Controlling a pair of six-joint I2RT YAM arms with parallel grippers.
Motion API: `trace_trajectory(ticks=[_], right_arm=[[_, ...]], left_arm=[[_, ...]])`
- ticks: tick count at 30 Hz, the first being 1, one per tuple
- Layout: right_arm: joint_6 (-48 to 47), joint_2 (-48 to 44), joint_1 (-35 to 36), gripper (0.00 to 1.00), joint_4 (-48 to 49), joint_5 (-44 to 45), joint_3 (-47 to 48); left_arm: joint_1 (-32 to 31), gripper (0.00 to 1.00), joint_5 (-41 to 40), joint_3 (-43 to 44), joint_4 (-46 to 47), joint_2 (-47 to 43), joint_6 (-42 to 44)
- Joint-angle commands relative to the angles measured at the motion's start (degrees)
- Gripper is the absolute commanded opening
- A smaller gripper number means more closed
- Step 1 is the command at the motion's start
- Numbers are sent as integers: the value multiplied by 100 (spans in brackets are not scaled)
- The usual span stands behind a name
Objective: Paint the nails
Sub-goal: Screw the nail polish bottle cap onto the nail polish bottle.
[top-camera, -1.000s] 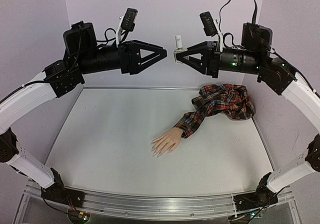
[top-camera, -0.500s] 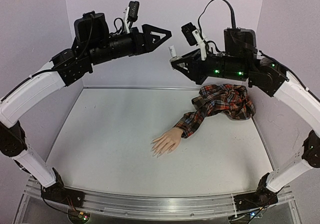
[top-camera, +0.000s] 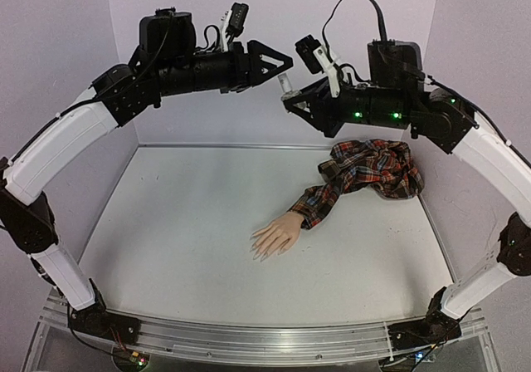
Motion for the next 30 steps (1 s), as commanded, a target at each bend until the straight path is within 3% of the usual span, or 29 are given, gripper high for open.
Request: trace_trajectory(ticks=[1, 8, 13, 23, 30], right_arm=[[-404, 46, 57, 0, -114, -27, 186], [-655, 70, 62, 0, -200, -72, 188], [-688, 80, 81, 0, -226, -76, 215], [-775, 154, 151, 0, -311, 8, 350], [-782, 178, 163, 0, -340, 70, 391]], left_arm=[[-12, 61, -46, 710, -1012, 161, -4], [-8, 58, 42, 1246, -1868, 413, -42], [-8, 51, 177, 1012, -1720, 314, -69], [-12, 41, 417, 1382, -1947, 622, -52], [-16, 42, 352, 1299, -2044, 569, -26]])
